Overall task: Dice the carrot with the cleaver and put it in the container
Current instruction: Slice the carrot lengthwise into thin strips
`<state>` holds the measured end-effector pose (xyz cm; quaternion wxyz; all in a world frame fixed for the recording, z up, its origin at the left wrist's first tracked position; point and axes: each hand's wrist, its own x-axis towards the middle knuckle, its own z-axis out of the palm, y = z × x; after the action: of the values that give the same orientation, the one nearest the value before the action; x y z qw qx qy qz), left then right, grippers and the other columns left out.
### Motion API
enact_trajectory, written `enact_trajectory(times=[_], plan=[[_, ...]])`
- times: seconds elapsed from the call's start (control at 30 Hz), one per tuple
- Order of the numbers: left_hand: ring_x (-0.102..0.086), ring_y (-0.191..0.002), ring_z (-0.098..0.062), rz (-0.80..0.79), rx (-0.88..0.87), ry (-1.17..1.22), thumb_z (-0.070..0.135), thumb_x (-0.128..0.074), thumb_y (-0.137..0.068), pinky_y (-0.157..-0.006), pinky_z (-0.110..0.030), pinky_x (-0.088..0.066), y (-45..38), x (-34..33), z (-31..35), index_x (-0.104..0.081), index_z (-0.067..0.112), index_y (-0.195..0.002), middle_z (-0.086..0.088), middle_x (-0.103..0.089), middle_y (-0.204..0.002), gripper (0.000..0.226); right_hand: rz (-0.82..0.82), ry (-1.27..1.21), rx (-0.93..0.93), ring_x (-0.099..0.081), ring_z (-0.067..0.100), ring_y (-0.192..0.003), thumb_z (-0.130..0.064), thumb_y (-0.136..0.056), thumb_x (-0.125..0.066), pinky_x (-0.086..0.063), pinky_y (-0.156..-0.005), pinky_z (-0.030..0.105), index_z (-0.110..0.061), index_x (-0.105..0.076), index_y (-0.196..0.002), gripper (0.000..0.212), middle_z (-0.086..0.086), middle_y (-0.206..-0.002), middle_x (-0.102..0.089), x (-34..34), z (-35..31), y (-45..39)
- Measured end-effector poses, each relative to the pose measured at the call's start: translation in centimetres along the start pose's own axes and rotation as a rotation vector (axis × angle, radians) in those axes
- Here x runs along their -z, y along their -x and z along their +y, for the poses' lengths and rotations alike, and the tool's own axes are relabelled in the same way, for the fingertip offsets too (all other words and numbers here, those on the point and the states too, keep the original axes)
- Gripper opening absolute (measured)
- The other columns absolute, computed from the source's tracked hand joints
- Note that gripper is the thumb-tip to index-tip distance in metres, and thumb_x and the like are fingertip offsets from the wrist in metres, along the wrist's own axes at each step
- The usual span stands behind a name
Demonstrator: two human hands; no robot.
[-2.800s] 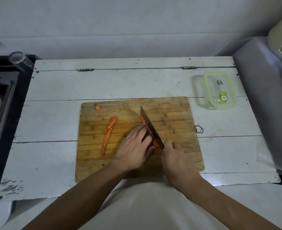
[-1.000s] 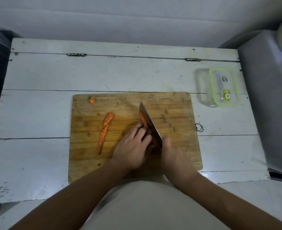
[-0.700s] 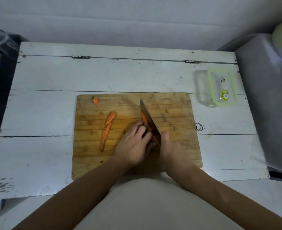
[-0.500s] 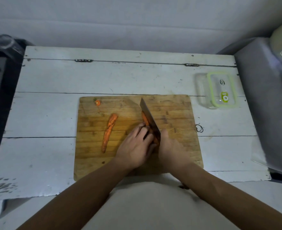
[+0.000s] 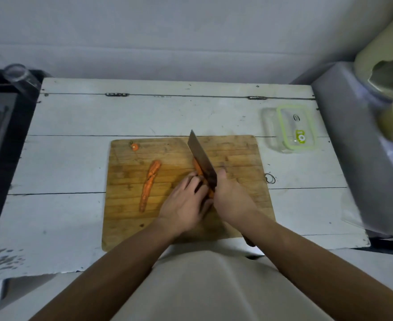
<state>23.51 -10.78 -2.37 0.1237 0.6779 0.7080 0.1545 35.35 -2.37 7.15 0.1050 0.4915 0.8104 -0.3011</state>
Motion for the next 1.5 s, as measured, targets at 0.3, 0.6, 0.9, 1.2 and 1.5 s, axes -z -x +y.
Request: enact_trajectory(times=[0.3,0.6,0.9,1.2,1.5], plan=[[-0.038,-0.142,-0.031,0.045,0.007,-0.064,0.042,-0.050,-0.101,-0.115,-0.043,-0.041,-0.1,-0.5,0.2,-0.062,0.015,-0.116,-0.013,-0.055,-0.134,0.034,0.028,-0.045,-0.051,-0.062,0.037,-0.096,-0.020,-0.104,-0.041,-0.049,-0.078,0.042,-0.016,-0.039,-0.125,0.021,0.016,-0.107,-0.065,0.7,2.8,1.3],[-0.031,-0.148,-0.025,0.008,0.112,-0.013,0.052,-0.043,-0.103,-0.118,-0.042,-0.038,-0.4,0.1,1.2,-0.059,0.020,-0.122,-0.008,-0.048,-0.142,0.040,0.021,0.146,-0.058,-0.061,0.029,-0.085,-0.016,-0.103,-0.040,-0.044,-0.069,0.036,-0.021,-0.037,-0.126,0.025,0.008,-0.101,-0.064,-0.1,3.9,4.5],[-0.036,-0.141,-0.028,-0.001,0.124,-0.003,0.051,-0.044,-0.102,-0.116,-0.041,-0.039,-0.4,0.0,1.7,-0.054,0.018,-0.135,-0.010,-0.044,-0.140,0.048,0.062,0.128,0.027,-0.068,0.037,-0.089,-0.016,-0.102,-0.036,-0.049,-0.070,0.042,-0.023,-0.031,-0.123,0.023,0.013,-0.097,-0.069,-1.9,2.4,3.1],[-0.047,-0.137,-0.031,0.101,0.140,-0.048,0.045,-0.061,-0.094,-0.111,-0.037,-0.043,-0.4,-0.9,2.3,-0.062,0.017,-0.111,-0.011,-0.052,-0.132,0.033,0.097,0.123,0.012,-0.068,0.035,-0.085,-0.012,-0.097,-0.045,-0.044,-0.063,0.037,-0.022,-0.036,-0.118,0.025,0.013,-0.093,-0.068,-1.8,5.5,4.9],[-0.043,-0.138,-0.023,0.029,0.144,-0.085,0.053,-0.051,-0.099,-0.111,-0.034,-0.043,-0.5,0.8,3.1,-0.062,0.021,-0.116,-0.008,-0.045,-0.141,0.038,0.060,-0.067,-0.039,-0.063,0.034,-0.083,-0.023,-0.103,-0.044,-0.051,-0.074,0.038,-0.022,-0.041,-0.139,0.036,0.013,-0.102,-0.064,2.1,9.7,1.4]])
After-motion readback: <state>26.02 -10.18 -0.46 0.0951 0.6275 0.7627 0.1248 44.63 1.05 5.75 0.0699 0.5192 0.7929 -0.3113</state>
